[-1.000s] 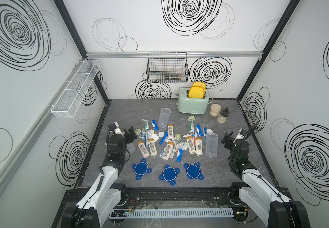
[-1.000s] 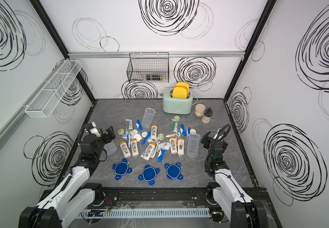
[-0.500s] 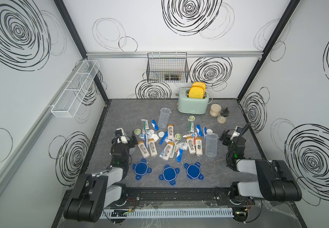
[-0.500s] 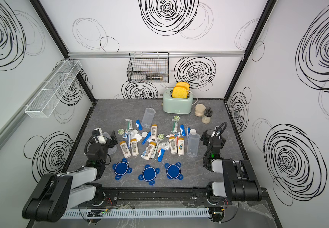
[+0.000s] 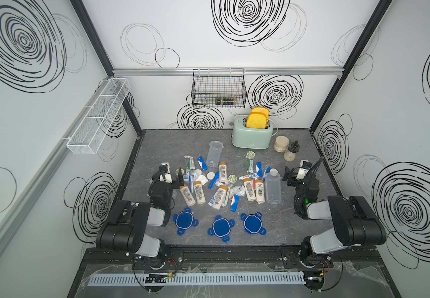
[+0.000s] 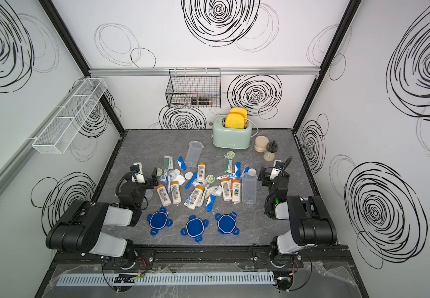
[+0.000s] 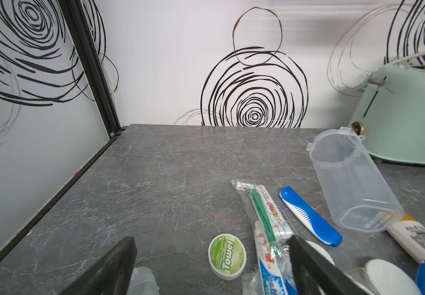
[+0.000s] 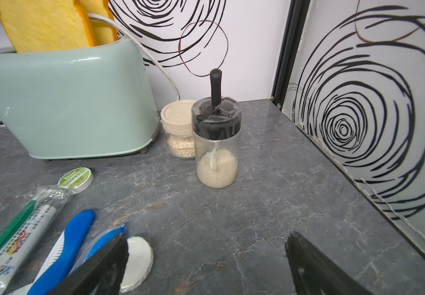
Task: Take out toiletry kits
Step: Reset both arms
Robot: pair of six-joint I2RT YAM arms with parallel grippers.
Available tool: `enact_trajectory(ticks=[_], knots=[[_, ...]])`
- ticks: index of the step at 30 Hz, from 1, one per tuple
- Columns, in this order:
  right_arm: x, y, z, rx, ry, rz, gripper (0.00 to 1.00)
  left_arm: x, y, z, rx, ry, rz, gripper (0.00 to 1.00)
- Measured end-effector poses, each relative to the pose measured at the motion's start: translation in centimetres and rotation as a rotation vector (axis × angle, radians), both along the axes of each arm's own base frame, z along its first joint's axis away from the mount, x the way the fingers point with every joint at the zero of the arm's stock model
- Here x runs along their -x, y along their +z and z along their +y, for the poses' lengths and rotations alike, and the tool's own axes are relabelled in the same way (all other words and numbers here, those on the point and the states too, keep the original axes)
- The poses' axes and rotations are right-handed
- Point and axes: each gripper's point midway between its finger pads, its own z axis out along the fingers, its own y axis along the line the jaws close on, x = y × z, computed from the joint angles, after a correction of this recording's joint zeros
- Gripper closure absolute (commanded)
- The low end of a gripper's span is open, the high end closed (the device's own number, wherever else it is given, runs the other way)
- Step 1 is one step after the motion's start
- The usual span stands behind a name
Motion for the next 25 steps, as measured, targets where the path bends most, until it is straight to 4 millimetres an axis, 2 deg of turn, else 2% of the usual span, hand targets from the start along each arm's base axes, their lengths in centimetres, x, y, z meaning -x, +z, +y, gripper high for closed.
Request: enact_trajectory(ticks=[25], knots=[[0.11, -0.54, 0.17, -0.001, 0.009, 0.023, 0.02, -0.22, 0.08, -0.08, -0.013, -0.011, -0.001, 0.04]])
